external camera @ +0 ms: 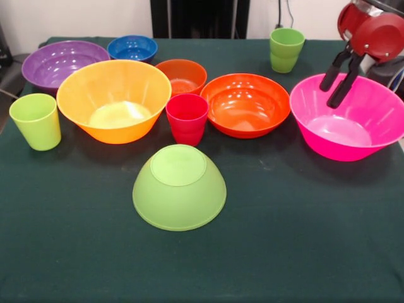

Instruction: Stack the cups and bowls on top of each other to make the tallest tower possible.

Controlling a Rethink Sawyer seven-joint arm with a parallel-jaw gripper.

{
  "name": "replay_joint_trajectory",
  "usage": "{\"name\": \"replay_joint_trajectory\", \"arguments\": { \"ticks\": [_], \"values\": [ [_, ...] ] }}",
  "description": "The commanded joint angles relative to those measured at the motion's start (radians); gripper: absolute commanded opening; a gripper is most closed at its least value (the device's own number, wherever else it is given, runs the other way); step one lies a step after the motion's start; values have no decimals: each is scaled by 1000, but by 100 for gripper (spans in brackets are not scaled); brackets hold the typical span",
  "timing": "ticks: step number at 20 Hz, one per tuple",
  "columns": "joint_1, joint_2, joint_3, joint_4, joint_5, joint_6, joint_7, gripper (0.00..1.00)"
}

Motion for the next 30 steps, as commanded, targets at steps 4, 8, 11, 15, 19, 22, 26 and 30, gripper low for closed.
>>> {"name": "replay_joint_trajectory", "arguments": {
  "ticks": [4, 8, 11, 15, 19, 22, 26, 30],
  "values": [
    [-21, 35, 166, 31, -83, -44, 10, 100],
    [-21, 42, 168, 32, -77, -66, 23, 100],
    [-17, 50, 164, 27, -72, -68, 39, 100],
    [-13, 60, 153, 20, -68, -66, 60, 100],
    [-13, 72, 139, 11, -67, -68, 74, 100],
    [-14, 80, 134, 7, -64, -71, 81, 100],
    [-17, 86, 138, 1, -57, -74, 88, 100],
    [-15, 99, 135, -12, -46, -72, 111, 100]
  ]
}}
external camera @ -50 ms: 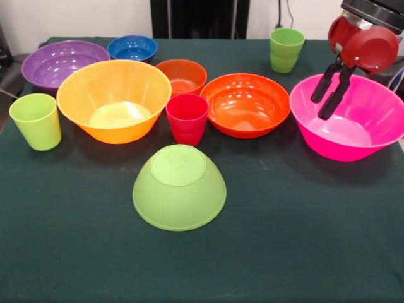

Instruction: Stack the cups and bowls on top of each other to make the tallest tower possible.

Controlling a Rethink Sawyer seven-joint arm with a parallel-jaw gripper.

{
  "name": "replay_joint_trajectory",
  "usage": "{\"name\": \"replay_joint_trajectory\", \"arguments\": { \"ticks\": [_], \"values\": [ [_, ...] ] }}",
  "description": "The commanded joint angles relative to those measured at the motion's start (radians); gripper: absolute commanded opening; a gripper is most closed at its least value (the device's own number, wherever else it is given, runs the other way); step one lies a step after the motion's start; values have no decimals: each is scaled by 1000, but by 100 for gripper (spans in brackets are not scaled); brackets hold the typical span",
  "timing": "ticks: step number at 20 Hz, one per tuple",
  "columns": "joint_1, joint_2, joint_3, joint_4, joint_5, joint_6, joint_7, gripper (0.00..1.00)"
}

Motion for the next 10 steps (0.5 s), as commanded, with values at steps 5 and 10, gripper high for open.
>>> {"name": "replay_joint_trajectory", "arguments": {
  "ticks": [5, 10],
  "values": [
    [-7, 92, 113, -26, -44, -7, 125, 100],
    [-7, 109, 92, -34, -40, -9, 140, 100]
  ]
}}
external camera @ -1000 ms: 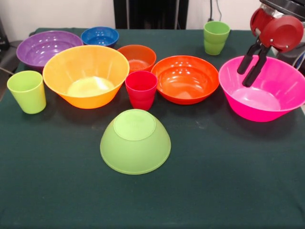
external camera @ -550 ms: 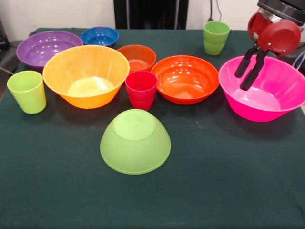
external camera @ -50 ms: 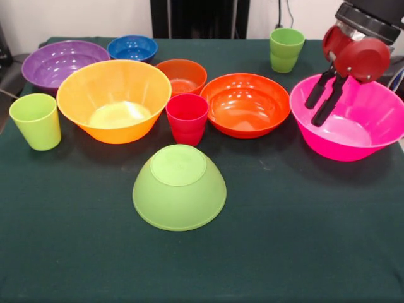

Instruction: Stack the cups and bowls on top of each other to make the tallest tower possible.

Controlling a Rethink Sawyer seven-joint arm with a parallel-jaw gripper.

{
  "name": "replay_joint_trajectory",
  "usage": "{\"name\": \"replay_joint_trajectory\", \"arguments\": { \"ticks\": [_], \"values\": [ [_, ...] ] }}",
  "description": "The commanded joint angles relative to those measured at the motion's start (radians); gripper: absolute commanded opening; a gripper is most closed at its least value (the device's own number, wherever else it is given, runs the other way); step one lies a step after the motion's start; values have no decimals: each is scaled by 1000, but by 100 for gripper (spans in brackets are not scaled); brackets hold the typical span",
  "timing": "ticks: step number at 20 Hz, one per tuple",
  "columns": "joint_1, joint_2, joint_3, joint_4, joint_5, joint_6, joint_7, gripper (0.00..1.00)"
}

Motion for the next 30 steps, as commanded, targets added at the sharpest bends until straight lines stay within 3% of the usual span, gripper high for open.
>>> {"name": "replay_joint_trajectory", "arguments": {
  "ticks": [1, 11, 30],
  "values": [
    [-6, 83, 87, -35, -38, -8, 146, 100],
    [-8, 117, 62, -52, -17, -28, 177, 100],
    [-18, 96, 76, -61, 8, 27, 200, 100]
  ]
}}
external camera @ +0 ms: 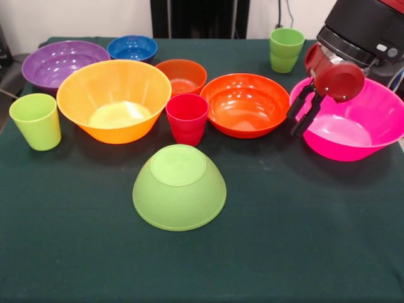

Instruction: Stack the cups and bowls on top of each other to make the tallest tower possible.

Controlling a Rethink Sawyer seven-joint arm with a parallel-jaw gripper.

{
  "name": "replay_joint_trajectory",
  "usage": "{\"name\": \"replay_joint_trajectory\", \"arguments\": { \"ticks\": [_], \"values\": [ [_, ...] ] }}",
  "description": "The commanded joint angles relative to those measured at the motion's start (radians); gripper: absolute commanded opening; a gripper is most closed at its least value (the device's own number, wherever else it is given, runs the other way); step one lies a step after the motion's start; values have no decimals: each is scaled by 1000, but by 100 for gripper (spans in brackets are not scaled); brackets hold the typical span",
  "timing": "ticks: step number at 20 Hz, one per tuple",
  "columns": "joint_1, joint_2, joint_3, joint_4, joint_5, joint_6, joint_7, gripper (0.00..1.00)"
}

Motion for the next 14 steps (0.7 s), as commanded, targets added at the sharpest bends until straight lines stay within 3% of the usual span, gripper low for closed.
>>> {"name": "replay_joint_trajectory", "arguments": {
  "ticks": [1, 6, 9, 14],
  "values": [
    [-21, 32, 104, -55, 17, 26, 208, 100],
    [-37, 24, 161, -46, 87, 44, 282, 100],
    [-27, 66, 119, -86, 118, 105, 382, 100],
    [-22, 108, 81, -138, 147, 147, 463, 100]
  ]
}}
